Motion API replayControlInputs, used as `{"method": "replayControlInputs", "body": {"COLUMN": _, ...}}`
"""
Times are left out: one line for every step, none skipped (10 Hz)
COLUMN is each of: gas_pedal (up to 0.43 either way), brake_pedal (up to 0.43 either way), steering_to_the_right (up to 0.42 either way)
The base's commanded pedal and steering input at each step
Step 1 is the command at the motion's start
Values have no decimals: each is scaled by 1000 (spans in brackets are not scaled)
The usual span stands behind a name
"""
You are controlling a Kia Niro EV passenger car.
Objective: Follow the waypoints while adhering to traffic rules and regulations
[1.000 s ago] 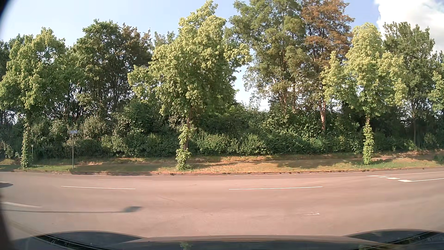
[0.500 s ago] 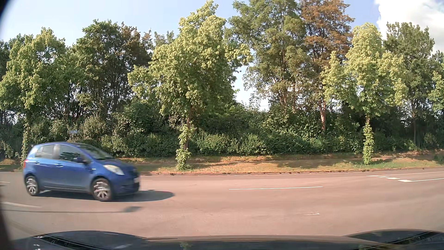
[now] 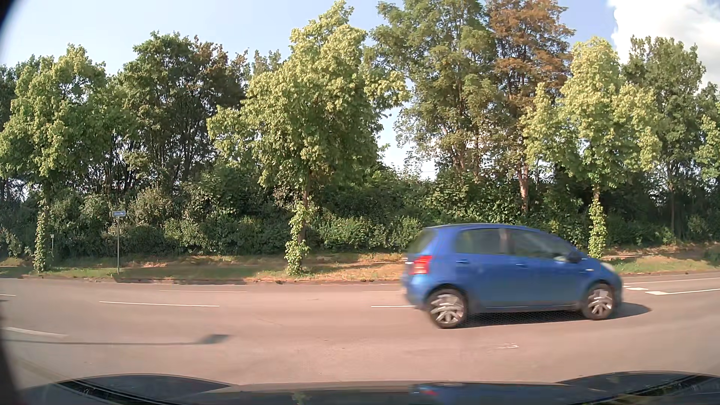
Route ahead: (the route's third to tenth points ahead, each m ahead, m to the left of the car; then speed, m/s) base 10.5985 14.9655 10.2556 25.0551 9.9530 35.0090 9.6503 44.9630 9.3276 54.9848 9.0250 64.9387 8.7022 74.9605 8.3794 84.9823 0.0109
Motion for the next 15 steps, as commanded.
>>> {"method": "replayControlInputs", "body": {"gas_pedal": 0, "brake_pedal": 244, "steering_to_the_right": 5}}
{"method": "replayControlInputs", "body": {"gas_pedal": 0, "brake_pedal": 244, "steering_to_the_right": 5}}
{"method": "replayControlInputs", "body": {"gas_pedal": 0, "brake_pedal": 244, "steering_to_the_right": 5}}
{"method": "replayControlInputs", "body": {"gas_pedal": 0, "brake_pedal": 244, "steering_to_the_right": 5}}
{"method": "replayControlInputs", "body": {"gas_pedal": 0, "brake_pedal": 244, "steering_to_the_right": 5}}
{"method": "replayControlInputs", "body": {"gas_pedal": 0, "brake_pedal": 244, "steering_to_the_right": 5}}
{"method": "replayControlInputs", "body": {"gas_pedal": 0, "brake_pedal": 244, "steering_to_the_right": 5}}
{"method": "replayControlInputs", "body": {"gas_pedal": 0, "brake_pedal": 244, "steering_to_the_right": 5}}
{"method": "replayControlInputs", "body": {"gas_pedal": 0, "brake_pedal": 244, "steering_to_the_right": 5}}
{"method": "replayControlInputs", "body": {"gas_pedal": 0, "brake_pedal": 244, "steering_to_the_right": 5}}
{"method": "replayControlInputs", "body": {"gas_pedal": 0, "brake_pedal": 244, "steering_to_the_right": 5}}
{"method": "replayControlInputs", "body": {"gas_pedal": 0, "brake_pedal": 244, "steering_to_the_right": 5}}
{"method": "replayControlInputs", "body": {"gas_pedal": 0, "brake_pedal": 244, "steering_to_the_right": 5}}
{"method": "replayControlInputs", "body": {"gas_pedal": 0, "brake_pedal": 244, "steering_to_the_right": 5}}
{"method": "replayControlInputs", "body": {"gas_pedal": 0, "brake_pedal": 244, "steering_to_the_right": 5}}
